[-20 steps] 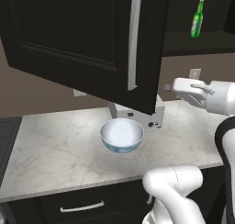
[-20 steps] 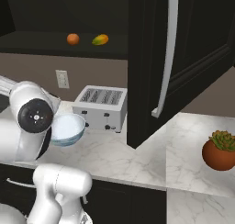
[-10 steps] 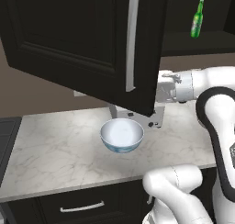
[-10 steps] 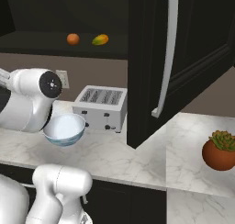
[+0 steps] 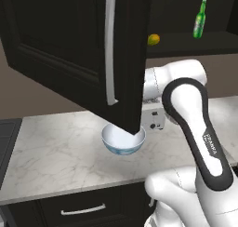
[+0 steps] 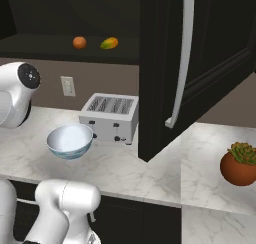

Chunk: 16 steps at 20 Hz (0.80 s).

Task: Open the cabinet. Pick the tangerine and mango from the cabinet and place them into the bowl. Then close the cabinet.

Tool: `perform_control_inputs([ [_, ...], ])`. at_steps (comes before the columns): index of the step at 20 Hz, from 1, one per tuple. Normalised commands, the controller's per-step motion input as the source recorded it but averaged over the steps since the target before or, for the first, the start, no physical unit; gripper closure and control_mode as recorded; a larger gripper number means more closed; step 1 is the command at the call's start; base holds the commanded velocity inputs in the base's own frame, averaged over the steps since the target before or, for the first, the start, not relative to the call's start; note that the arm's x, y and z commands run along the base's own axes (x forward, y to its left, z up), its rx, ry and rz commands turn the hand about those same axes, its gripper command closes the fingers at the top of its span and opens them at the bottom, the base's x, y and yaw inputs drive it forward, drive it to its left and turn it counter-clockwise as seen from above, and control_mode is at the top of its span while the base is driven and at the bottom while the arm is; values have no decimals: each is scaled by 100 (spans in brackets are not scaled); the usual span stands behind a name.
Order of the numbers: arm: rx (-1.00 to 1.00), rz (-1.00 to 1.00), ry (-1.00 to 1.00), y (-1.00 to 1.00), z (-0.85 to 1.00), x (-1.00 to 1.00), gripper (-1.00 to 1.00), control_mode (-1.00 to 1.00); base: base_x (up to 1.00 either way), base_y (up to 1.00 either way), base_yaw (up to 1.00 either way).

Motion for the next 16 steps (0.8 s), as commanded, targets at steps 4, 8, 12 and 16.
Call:
perform_control_inputs([
  [4,-5,0,-2,64,0,0,-100,-100,0,0,0],
  [8,0,0,0,4,0,0,-100,-100,0,0,0],
  [12,0,-1,-2,-79,6,0,-100,-100,0,0,0],
  [16,0,-7,-9,-99,5,-29,-100,-100,0,0,0],
])
